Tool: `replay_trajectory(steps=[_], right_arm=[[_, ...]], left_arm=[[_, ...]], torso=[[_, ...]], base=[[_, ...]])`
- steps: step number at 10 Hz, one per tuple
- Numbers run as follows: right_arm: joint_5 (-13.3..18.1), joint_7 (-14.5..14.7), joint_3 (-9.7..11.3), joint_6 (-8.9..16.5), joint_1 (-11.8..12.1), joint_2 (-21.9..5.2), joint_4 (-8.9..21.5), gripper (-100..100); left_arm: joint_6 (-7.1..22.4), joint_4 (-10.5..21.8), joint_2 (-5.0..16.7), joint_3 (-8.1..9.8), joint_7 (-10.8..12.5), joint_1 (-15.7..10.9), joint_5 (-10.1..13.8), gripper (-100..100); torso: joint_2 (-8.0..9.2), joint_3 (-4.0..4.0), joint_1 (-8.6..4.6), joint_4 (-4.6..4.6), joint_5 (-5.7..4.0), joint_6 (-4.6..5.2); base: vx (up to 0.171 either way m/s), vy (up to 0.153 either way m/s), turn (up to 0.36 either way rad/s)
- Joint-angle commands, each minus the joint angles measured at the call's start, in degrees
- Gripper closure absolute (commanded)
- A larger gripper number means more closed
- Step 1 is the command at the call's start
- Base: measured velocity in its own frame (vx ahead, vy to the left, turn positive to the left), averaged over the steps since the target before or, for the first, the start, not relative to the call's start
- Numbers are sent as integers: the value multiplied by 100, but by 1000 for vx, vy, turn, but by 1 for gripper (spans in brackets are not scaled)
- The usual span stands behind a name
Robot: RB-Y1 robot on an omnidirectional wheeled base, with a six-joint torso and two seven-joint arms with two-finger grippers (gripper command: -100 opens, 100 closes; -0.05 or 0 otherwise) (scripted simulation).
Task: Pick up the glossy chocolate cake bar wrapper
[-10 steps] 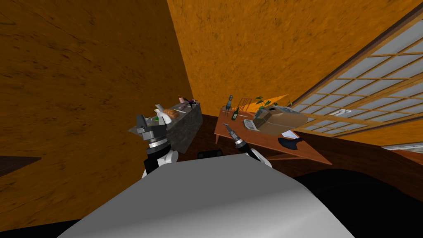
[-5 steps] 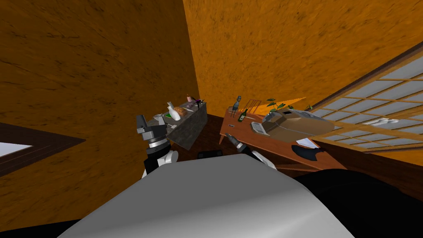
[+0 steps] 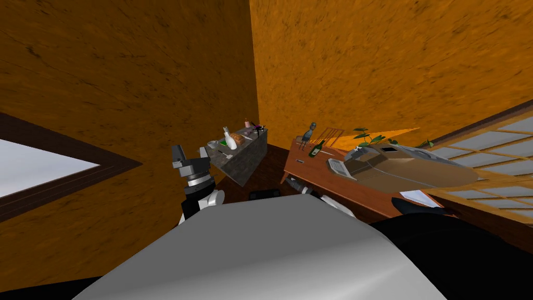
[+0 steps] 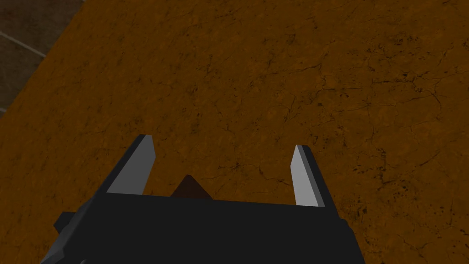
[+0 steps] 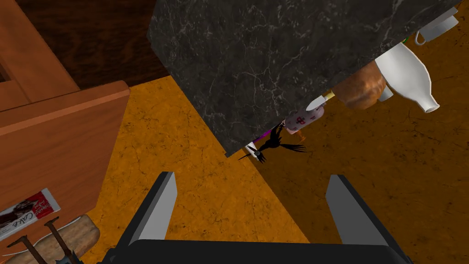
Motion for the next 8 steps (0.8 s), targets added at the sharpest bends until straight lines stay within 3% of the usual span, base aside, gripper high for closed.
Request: replay_trajectory(steps=[1,3,4,8], right_arm=[[-4,76,40,78,61,-229,29,-100],[103,328,315,205,82,-607,405,-100],[103,328,315,205,82,-620,405,-100],[400,764,838,407,91,-1299,1196,-100]], left_arm=[[0,0,0,0,0,0,0,0],[0,0,0,0,0,0,0,0],[0,0,1,1,0,0,0,0],[0,0,1,1,0,1,0,0]], torso=[[0,0,0,0,0,0],[1,1,-19,1,-3,0],[-3,-2,-22,0,-4,-1],[-21,-12,-35,-4,-6,1]], base=[[37,56,86],[52,43,232],[49,18,65],[100,8,244]])
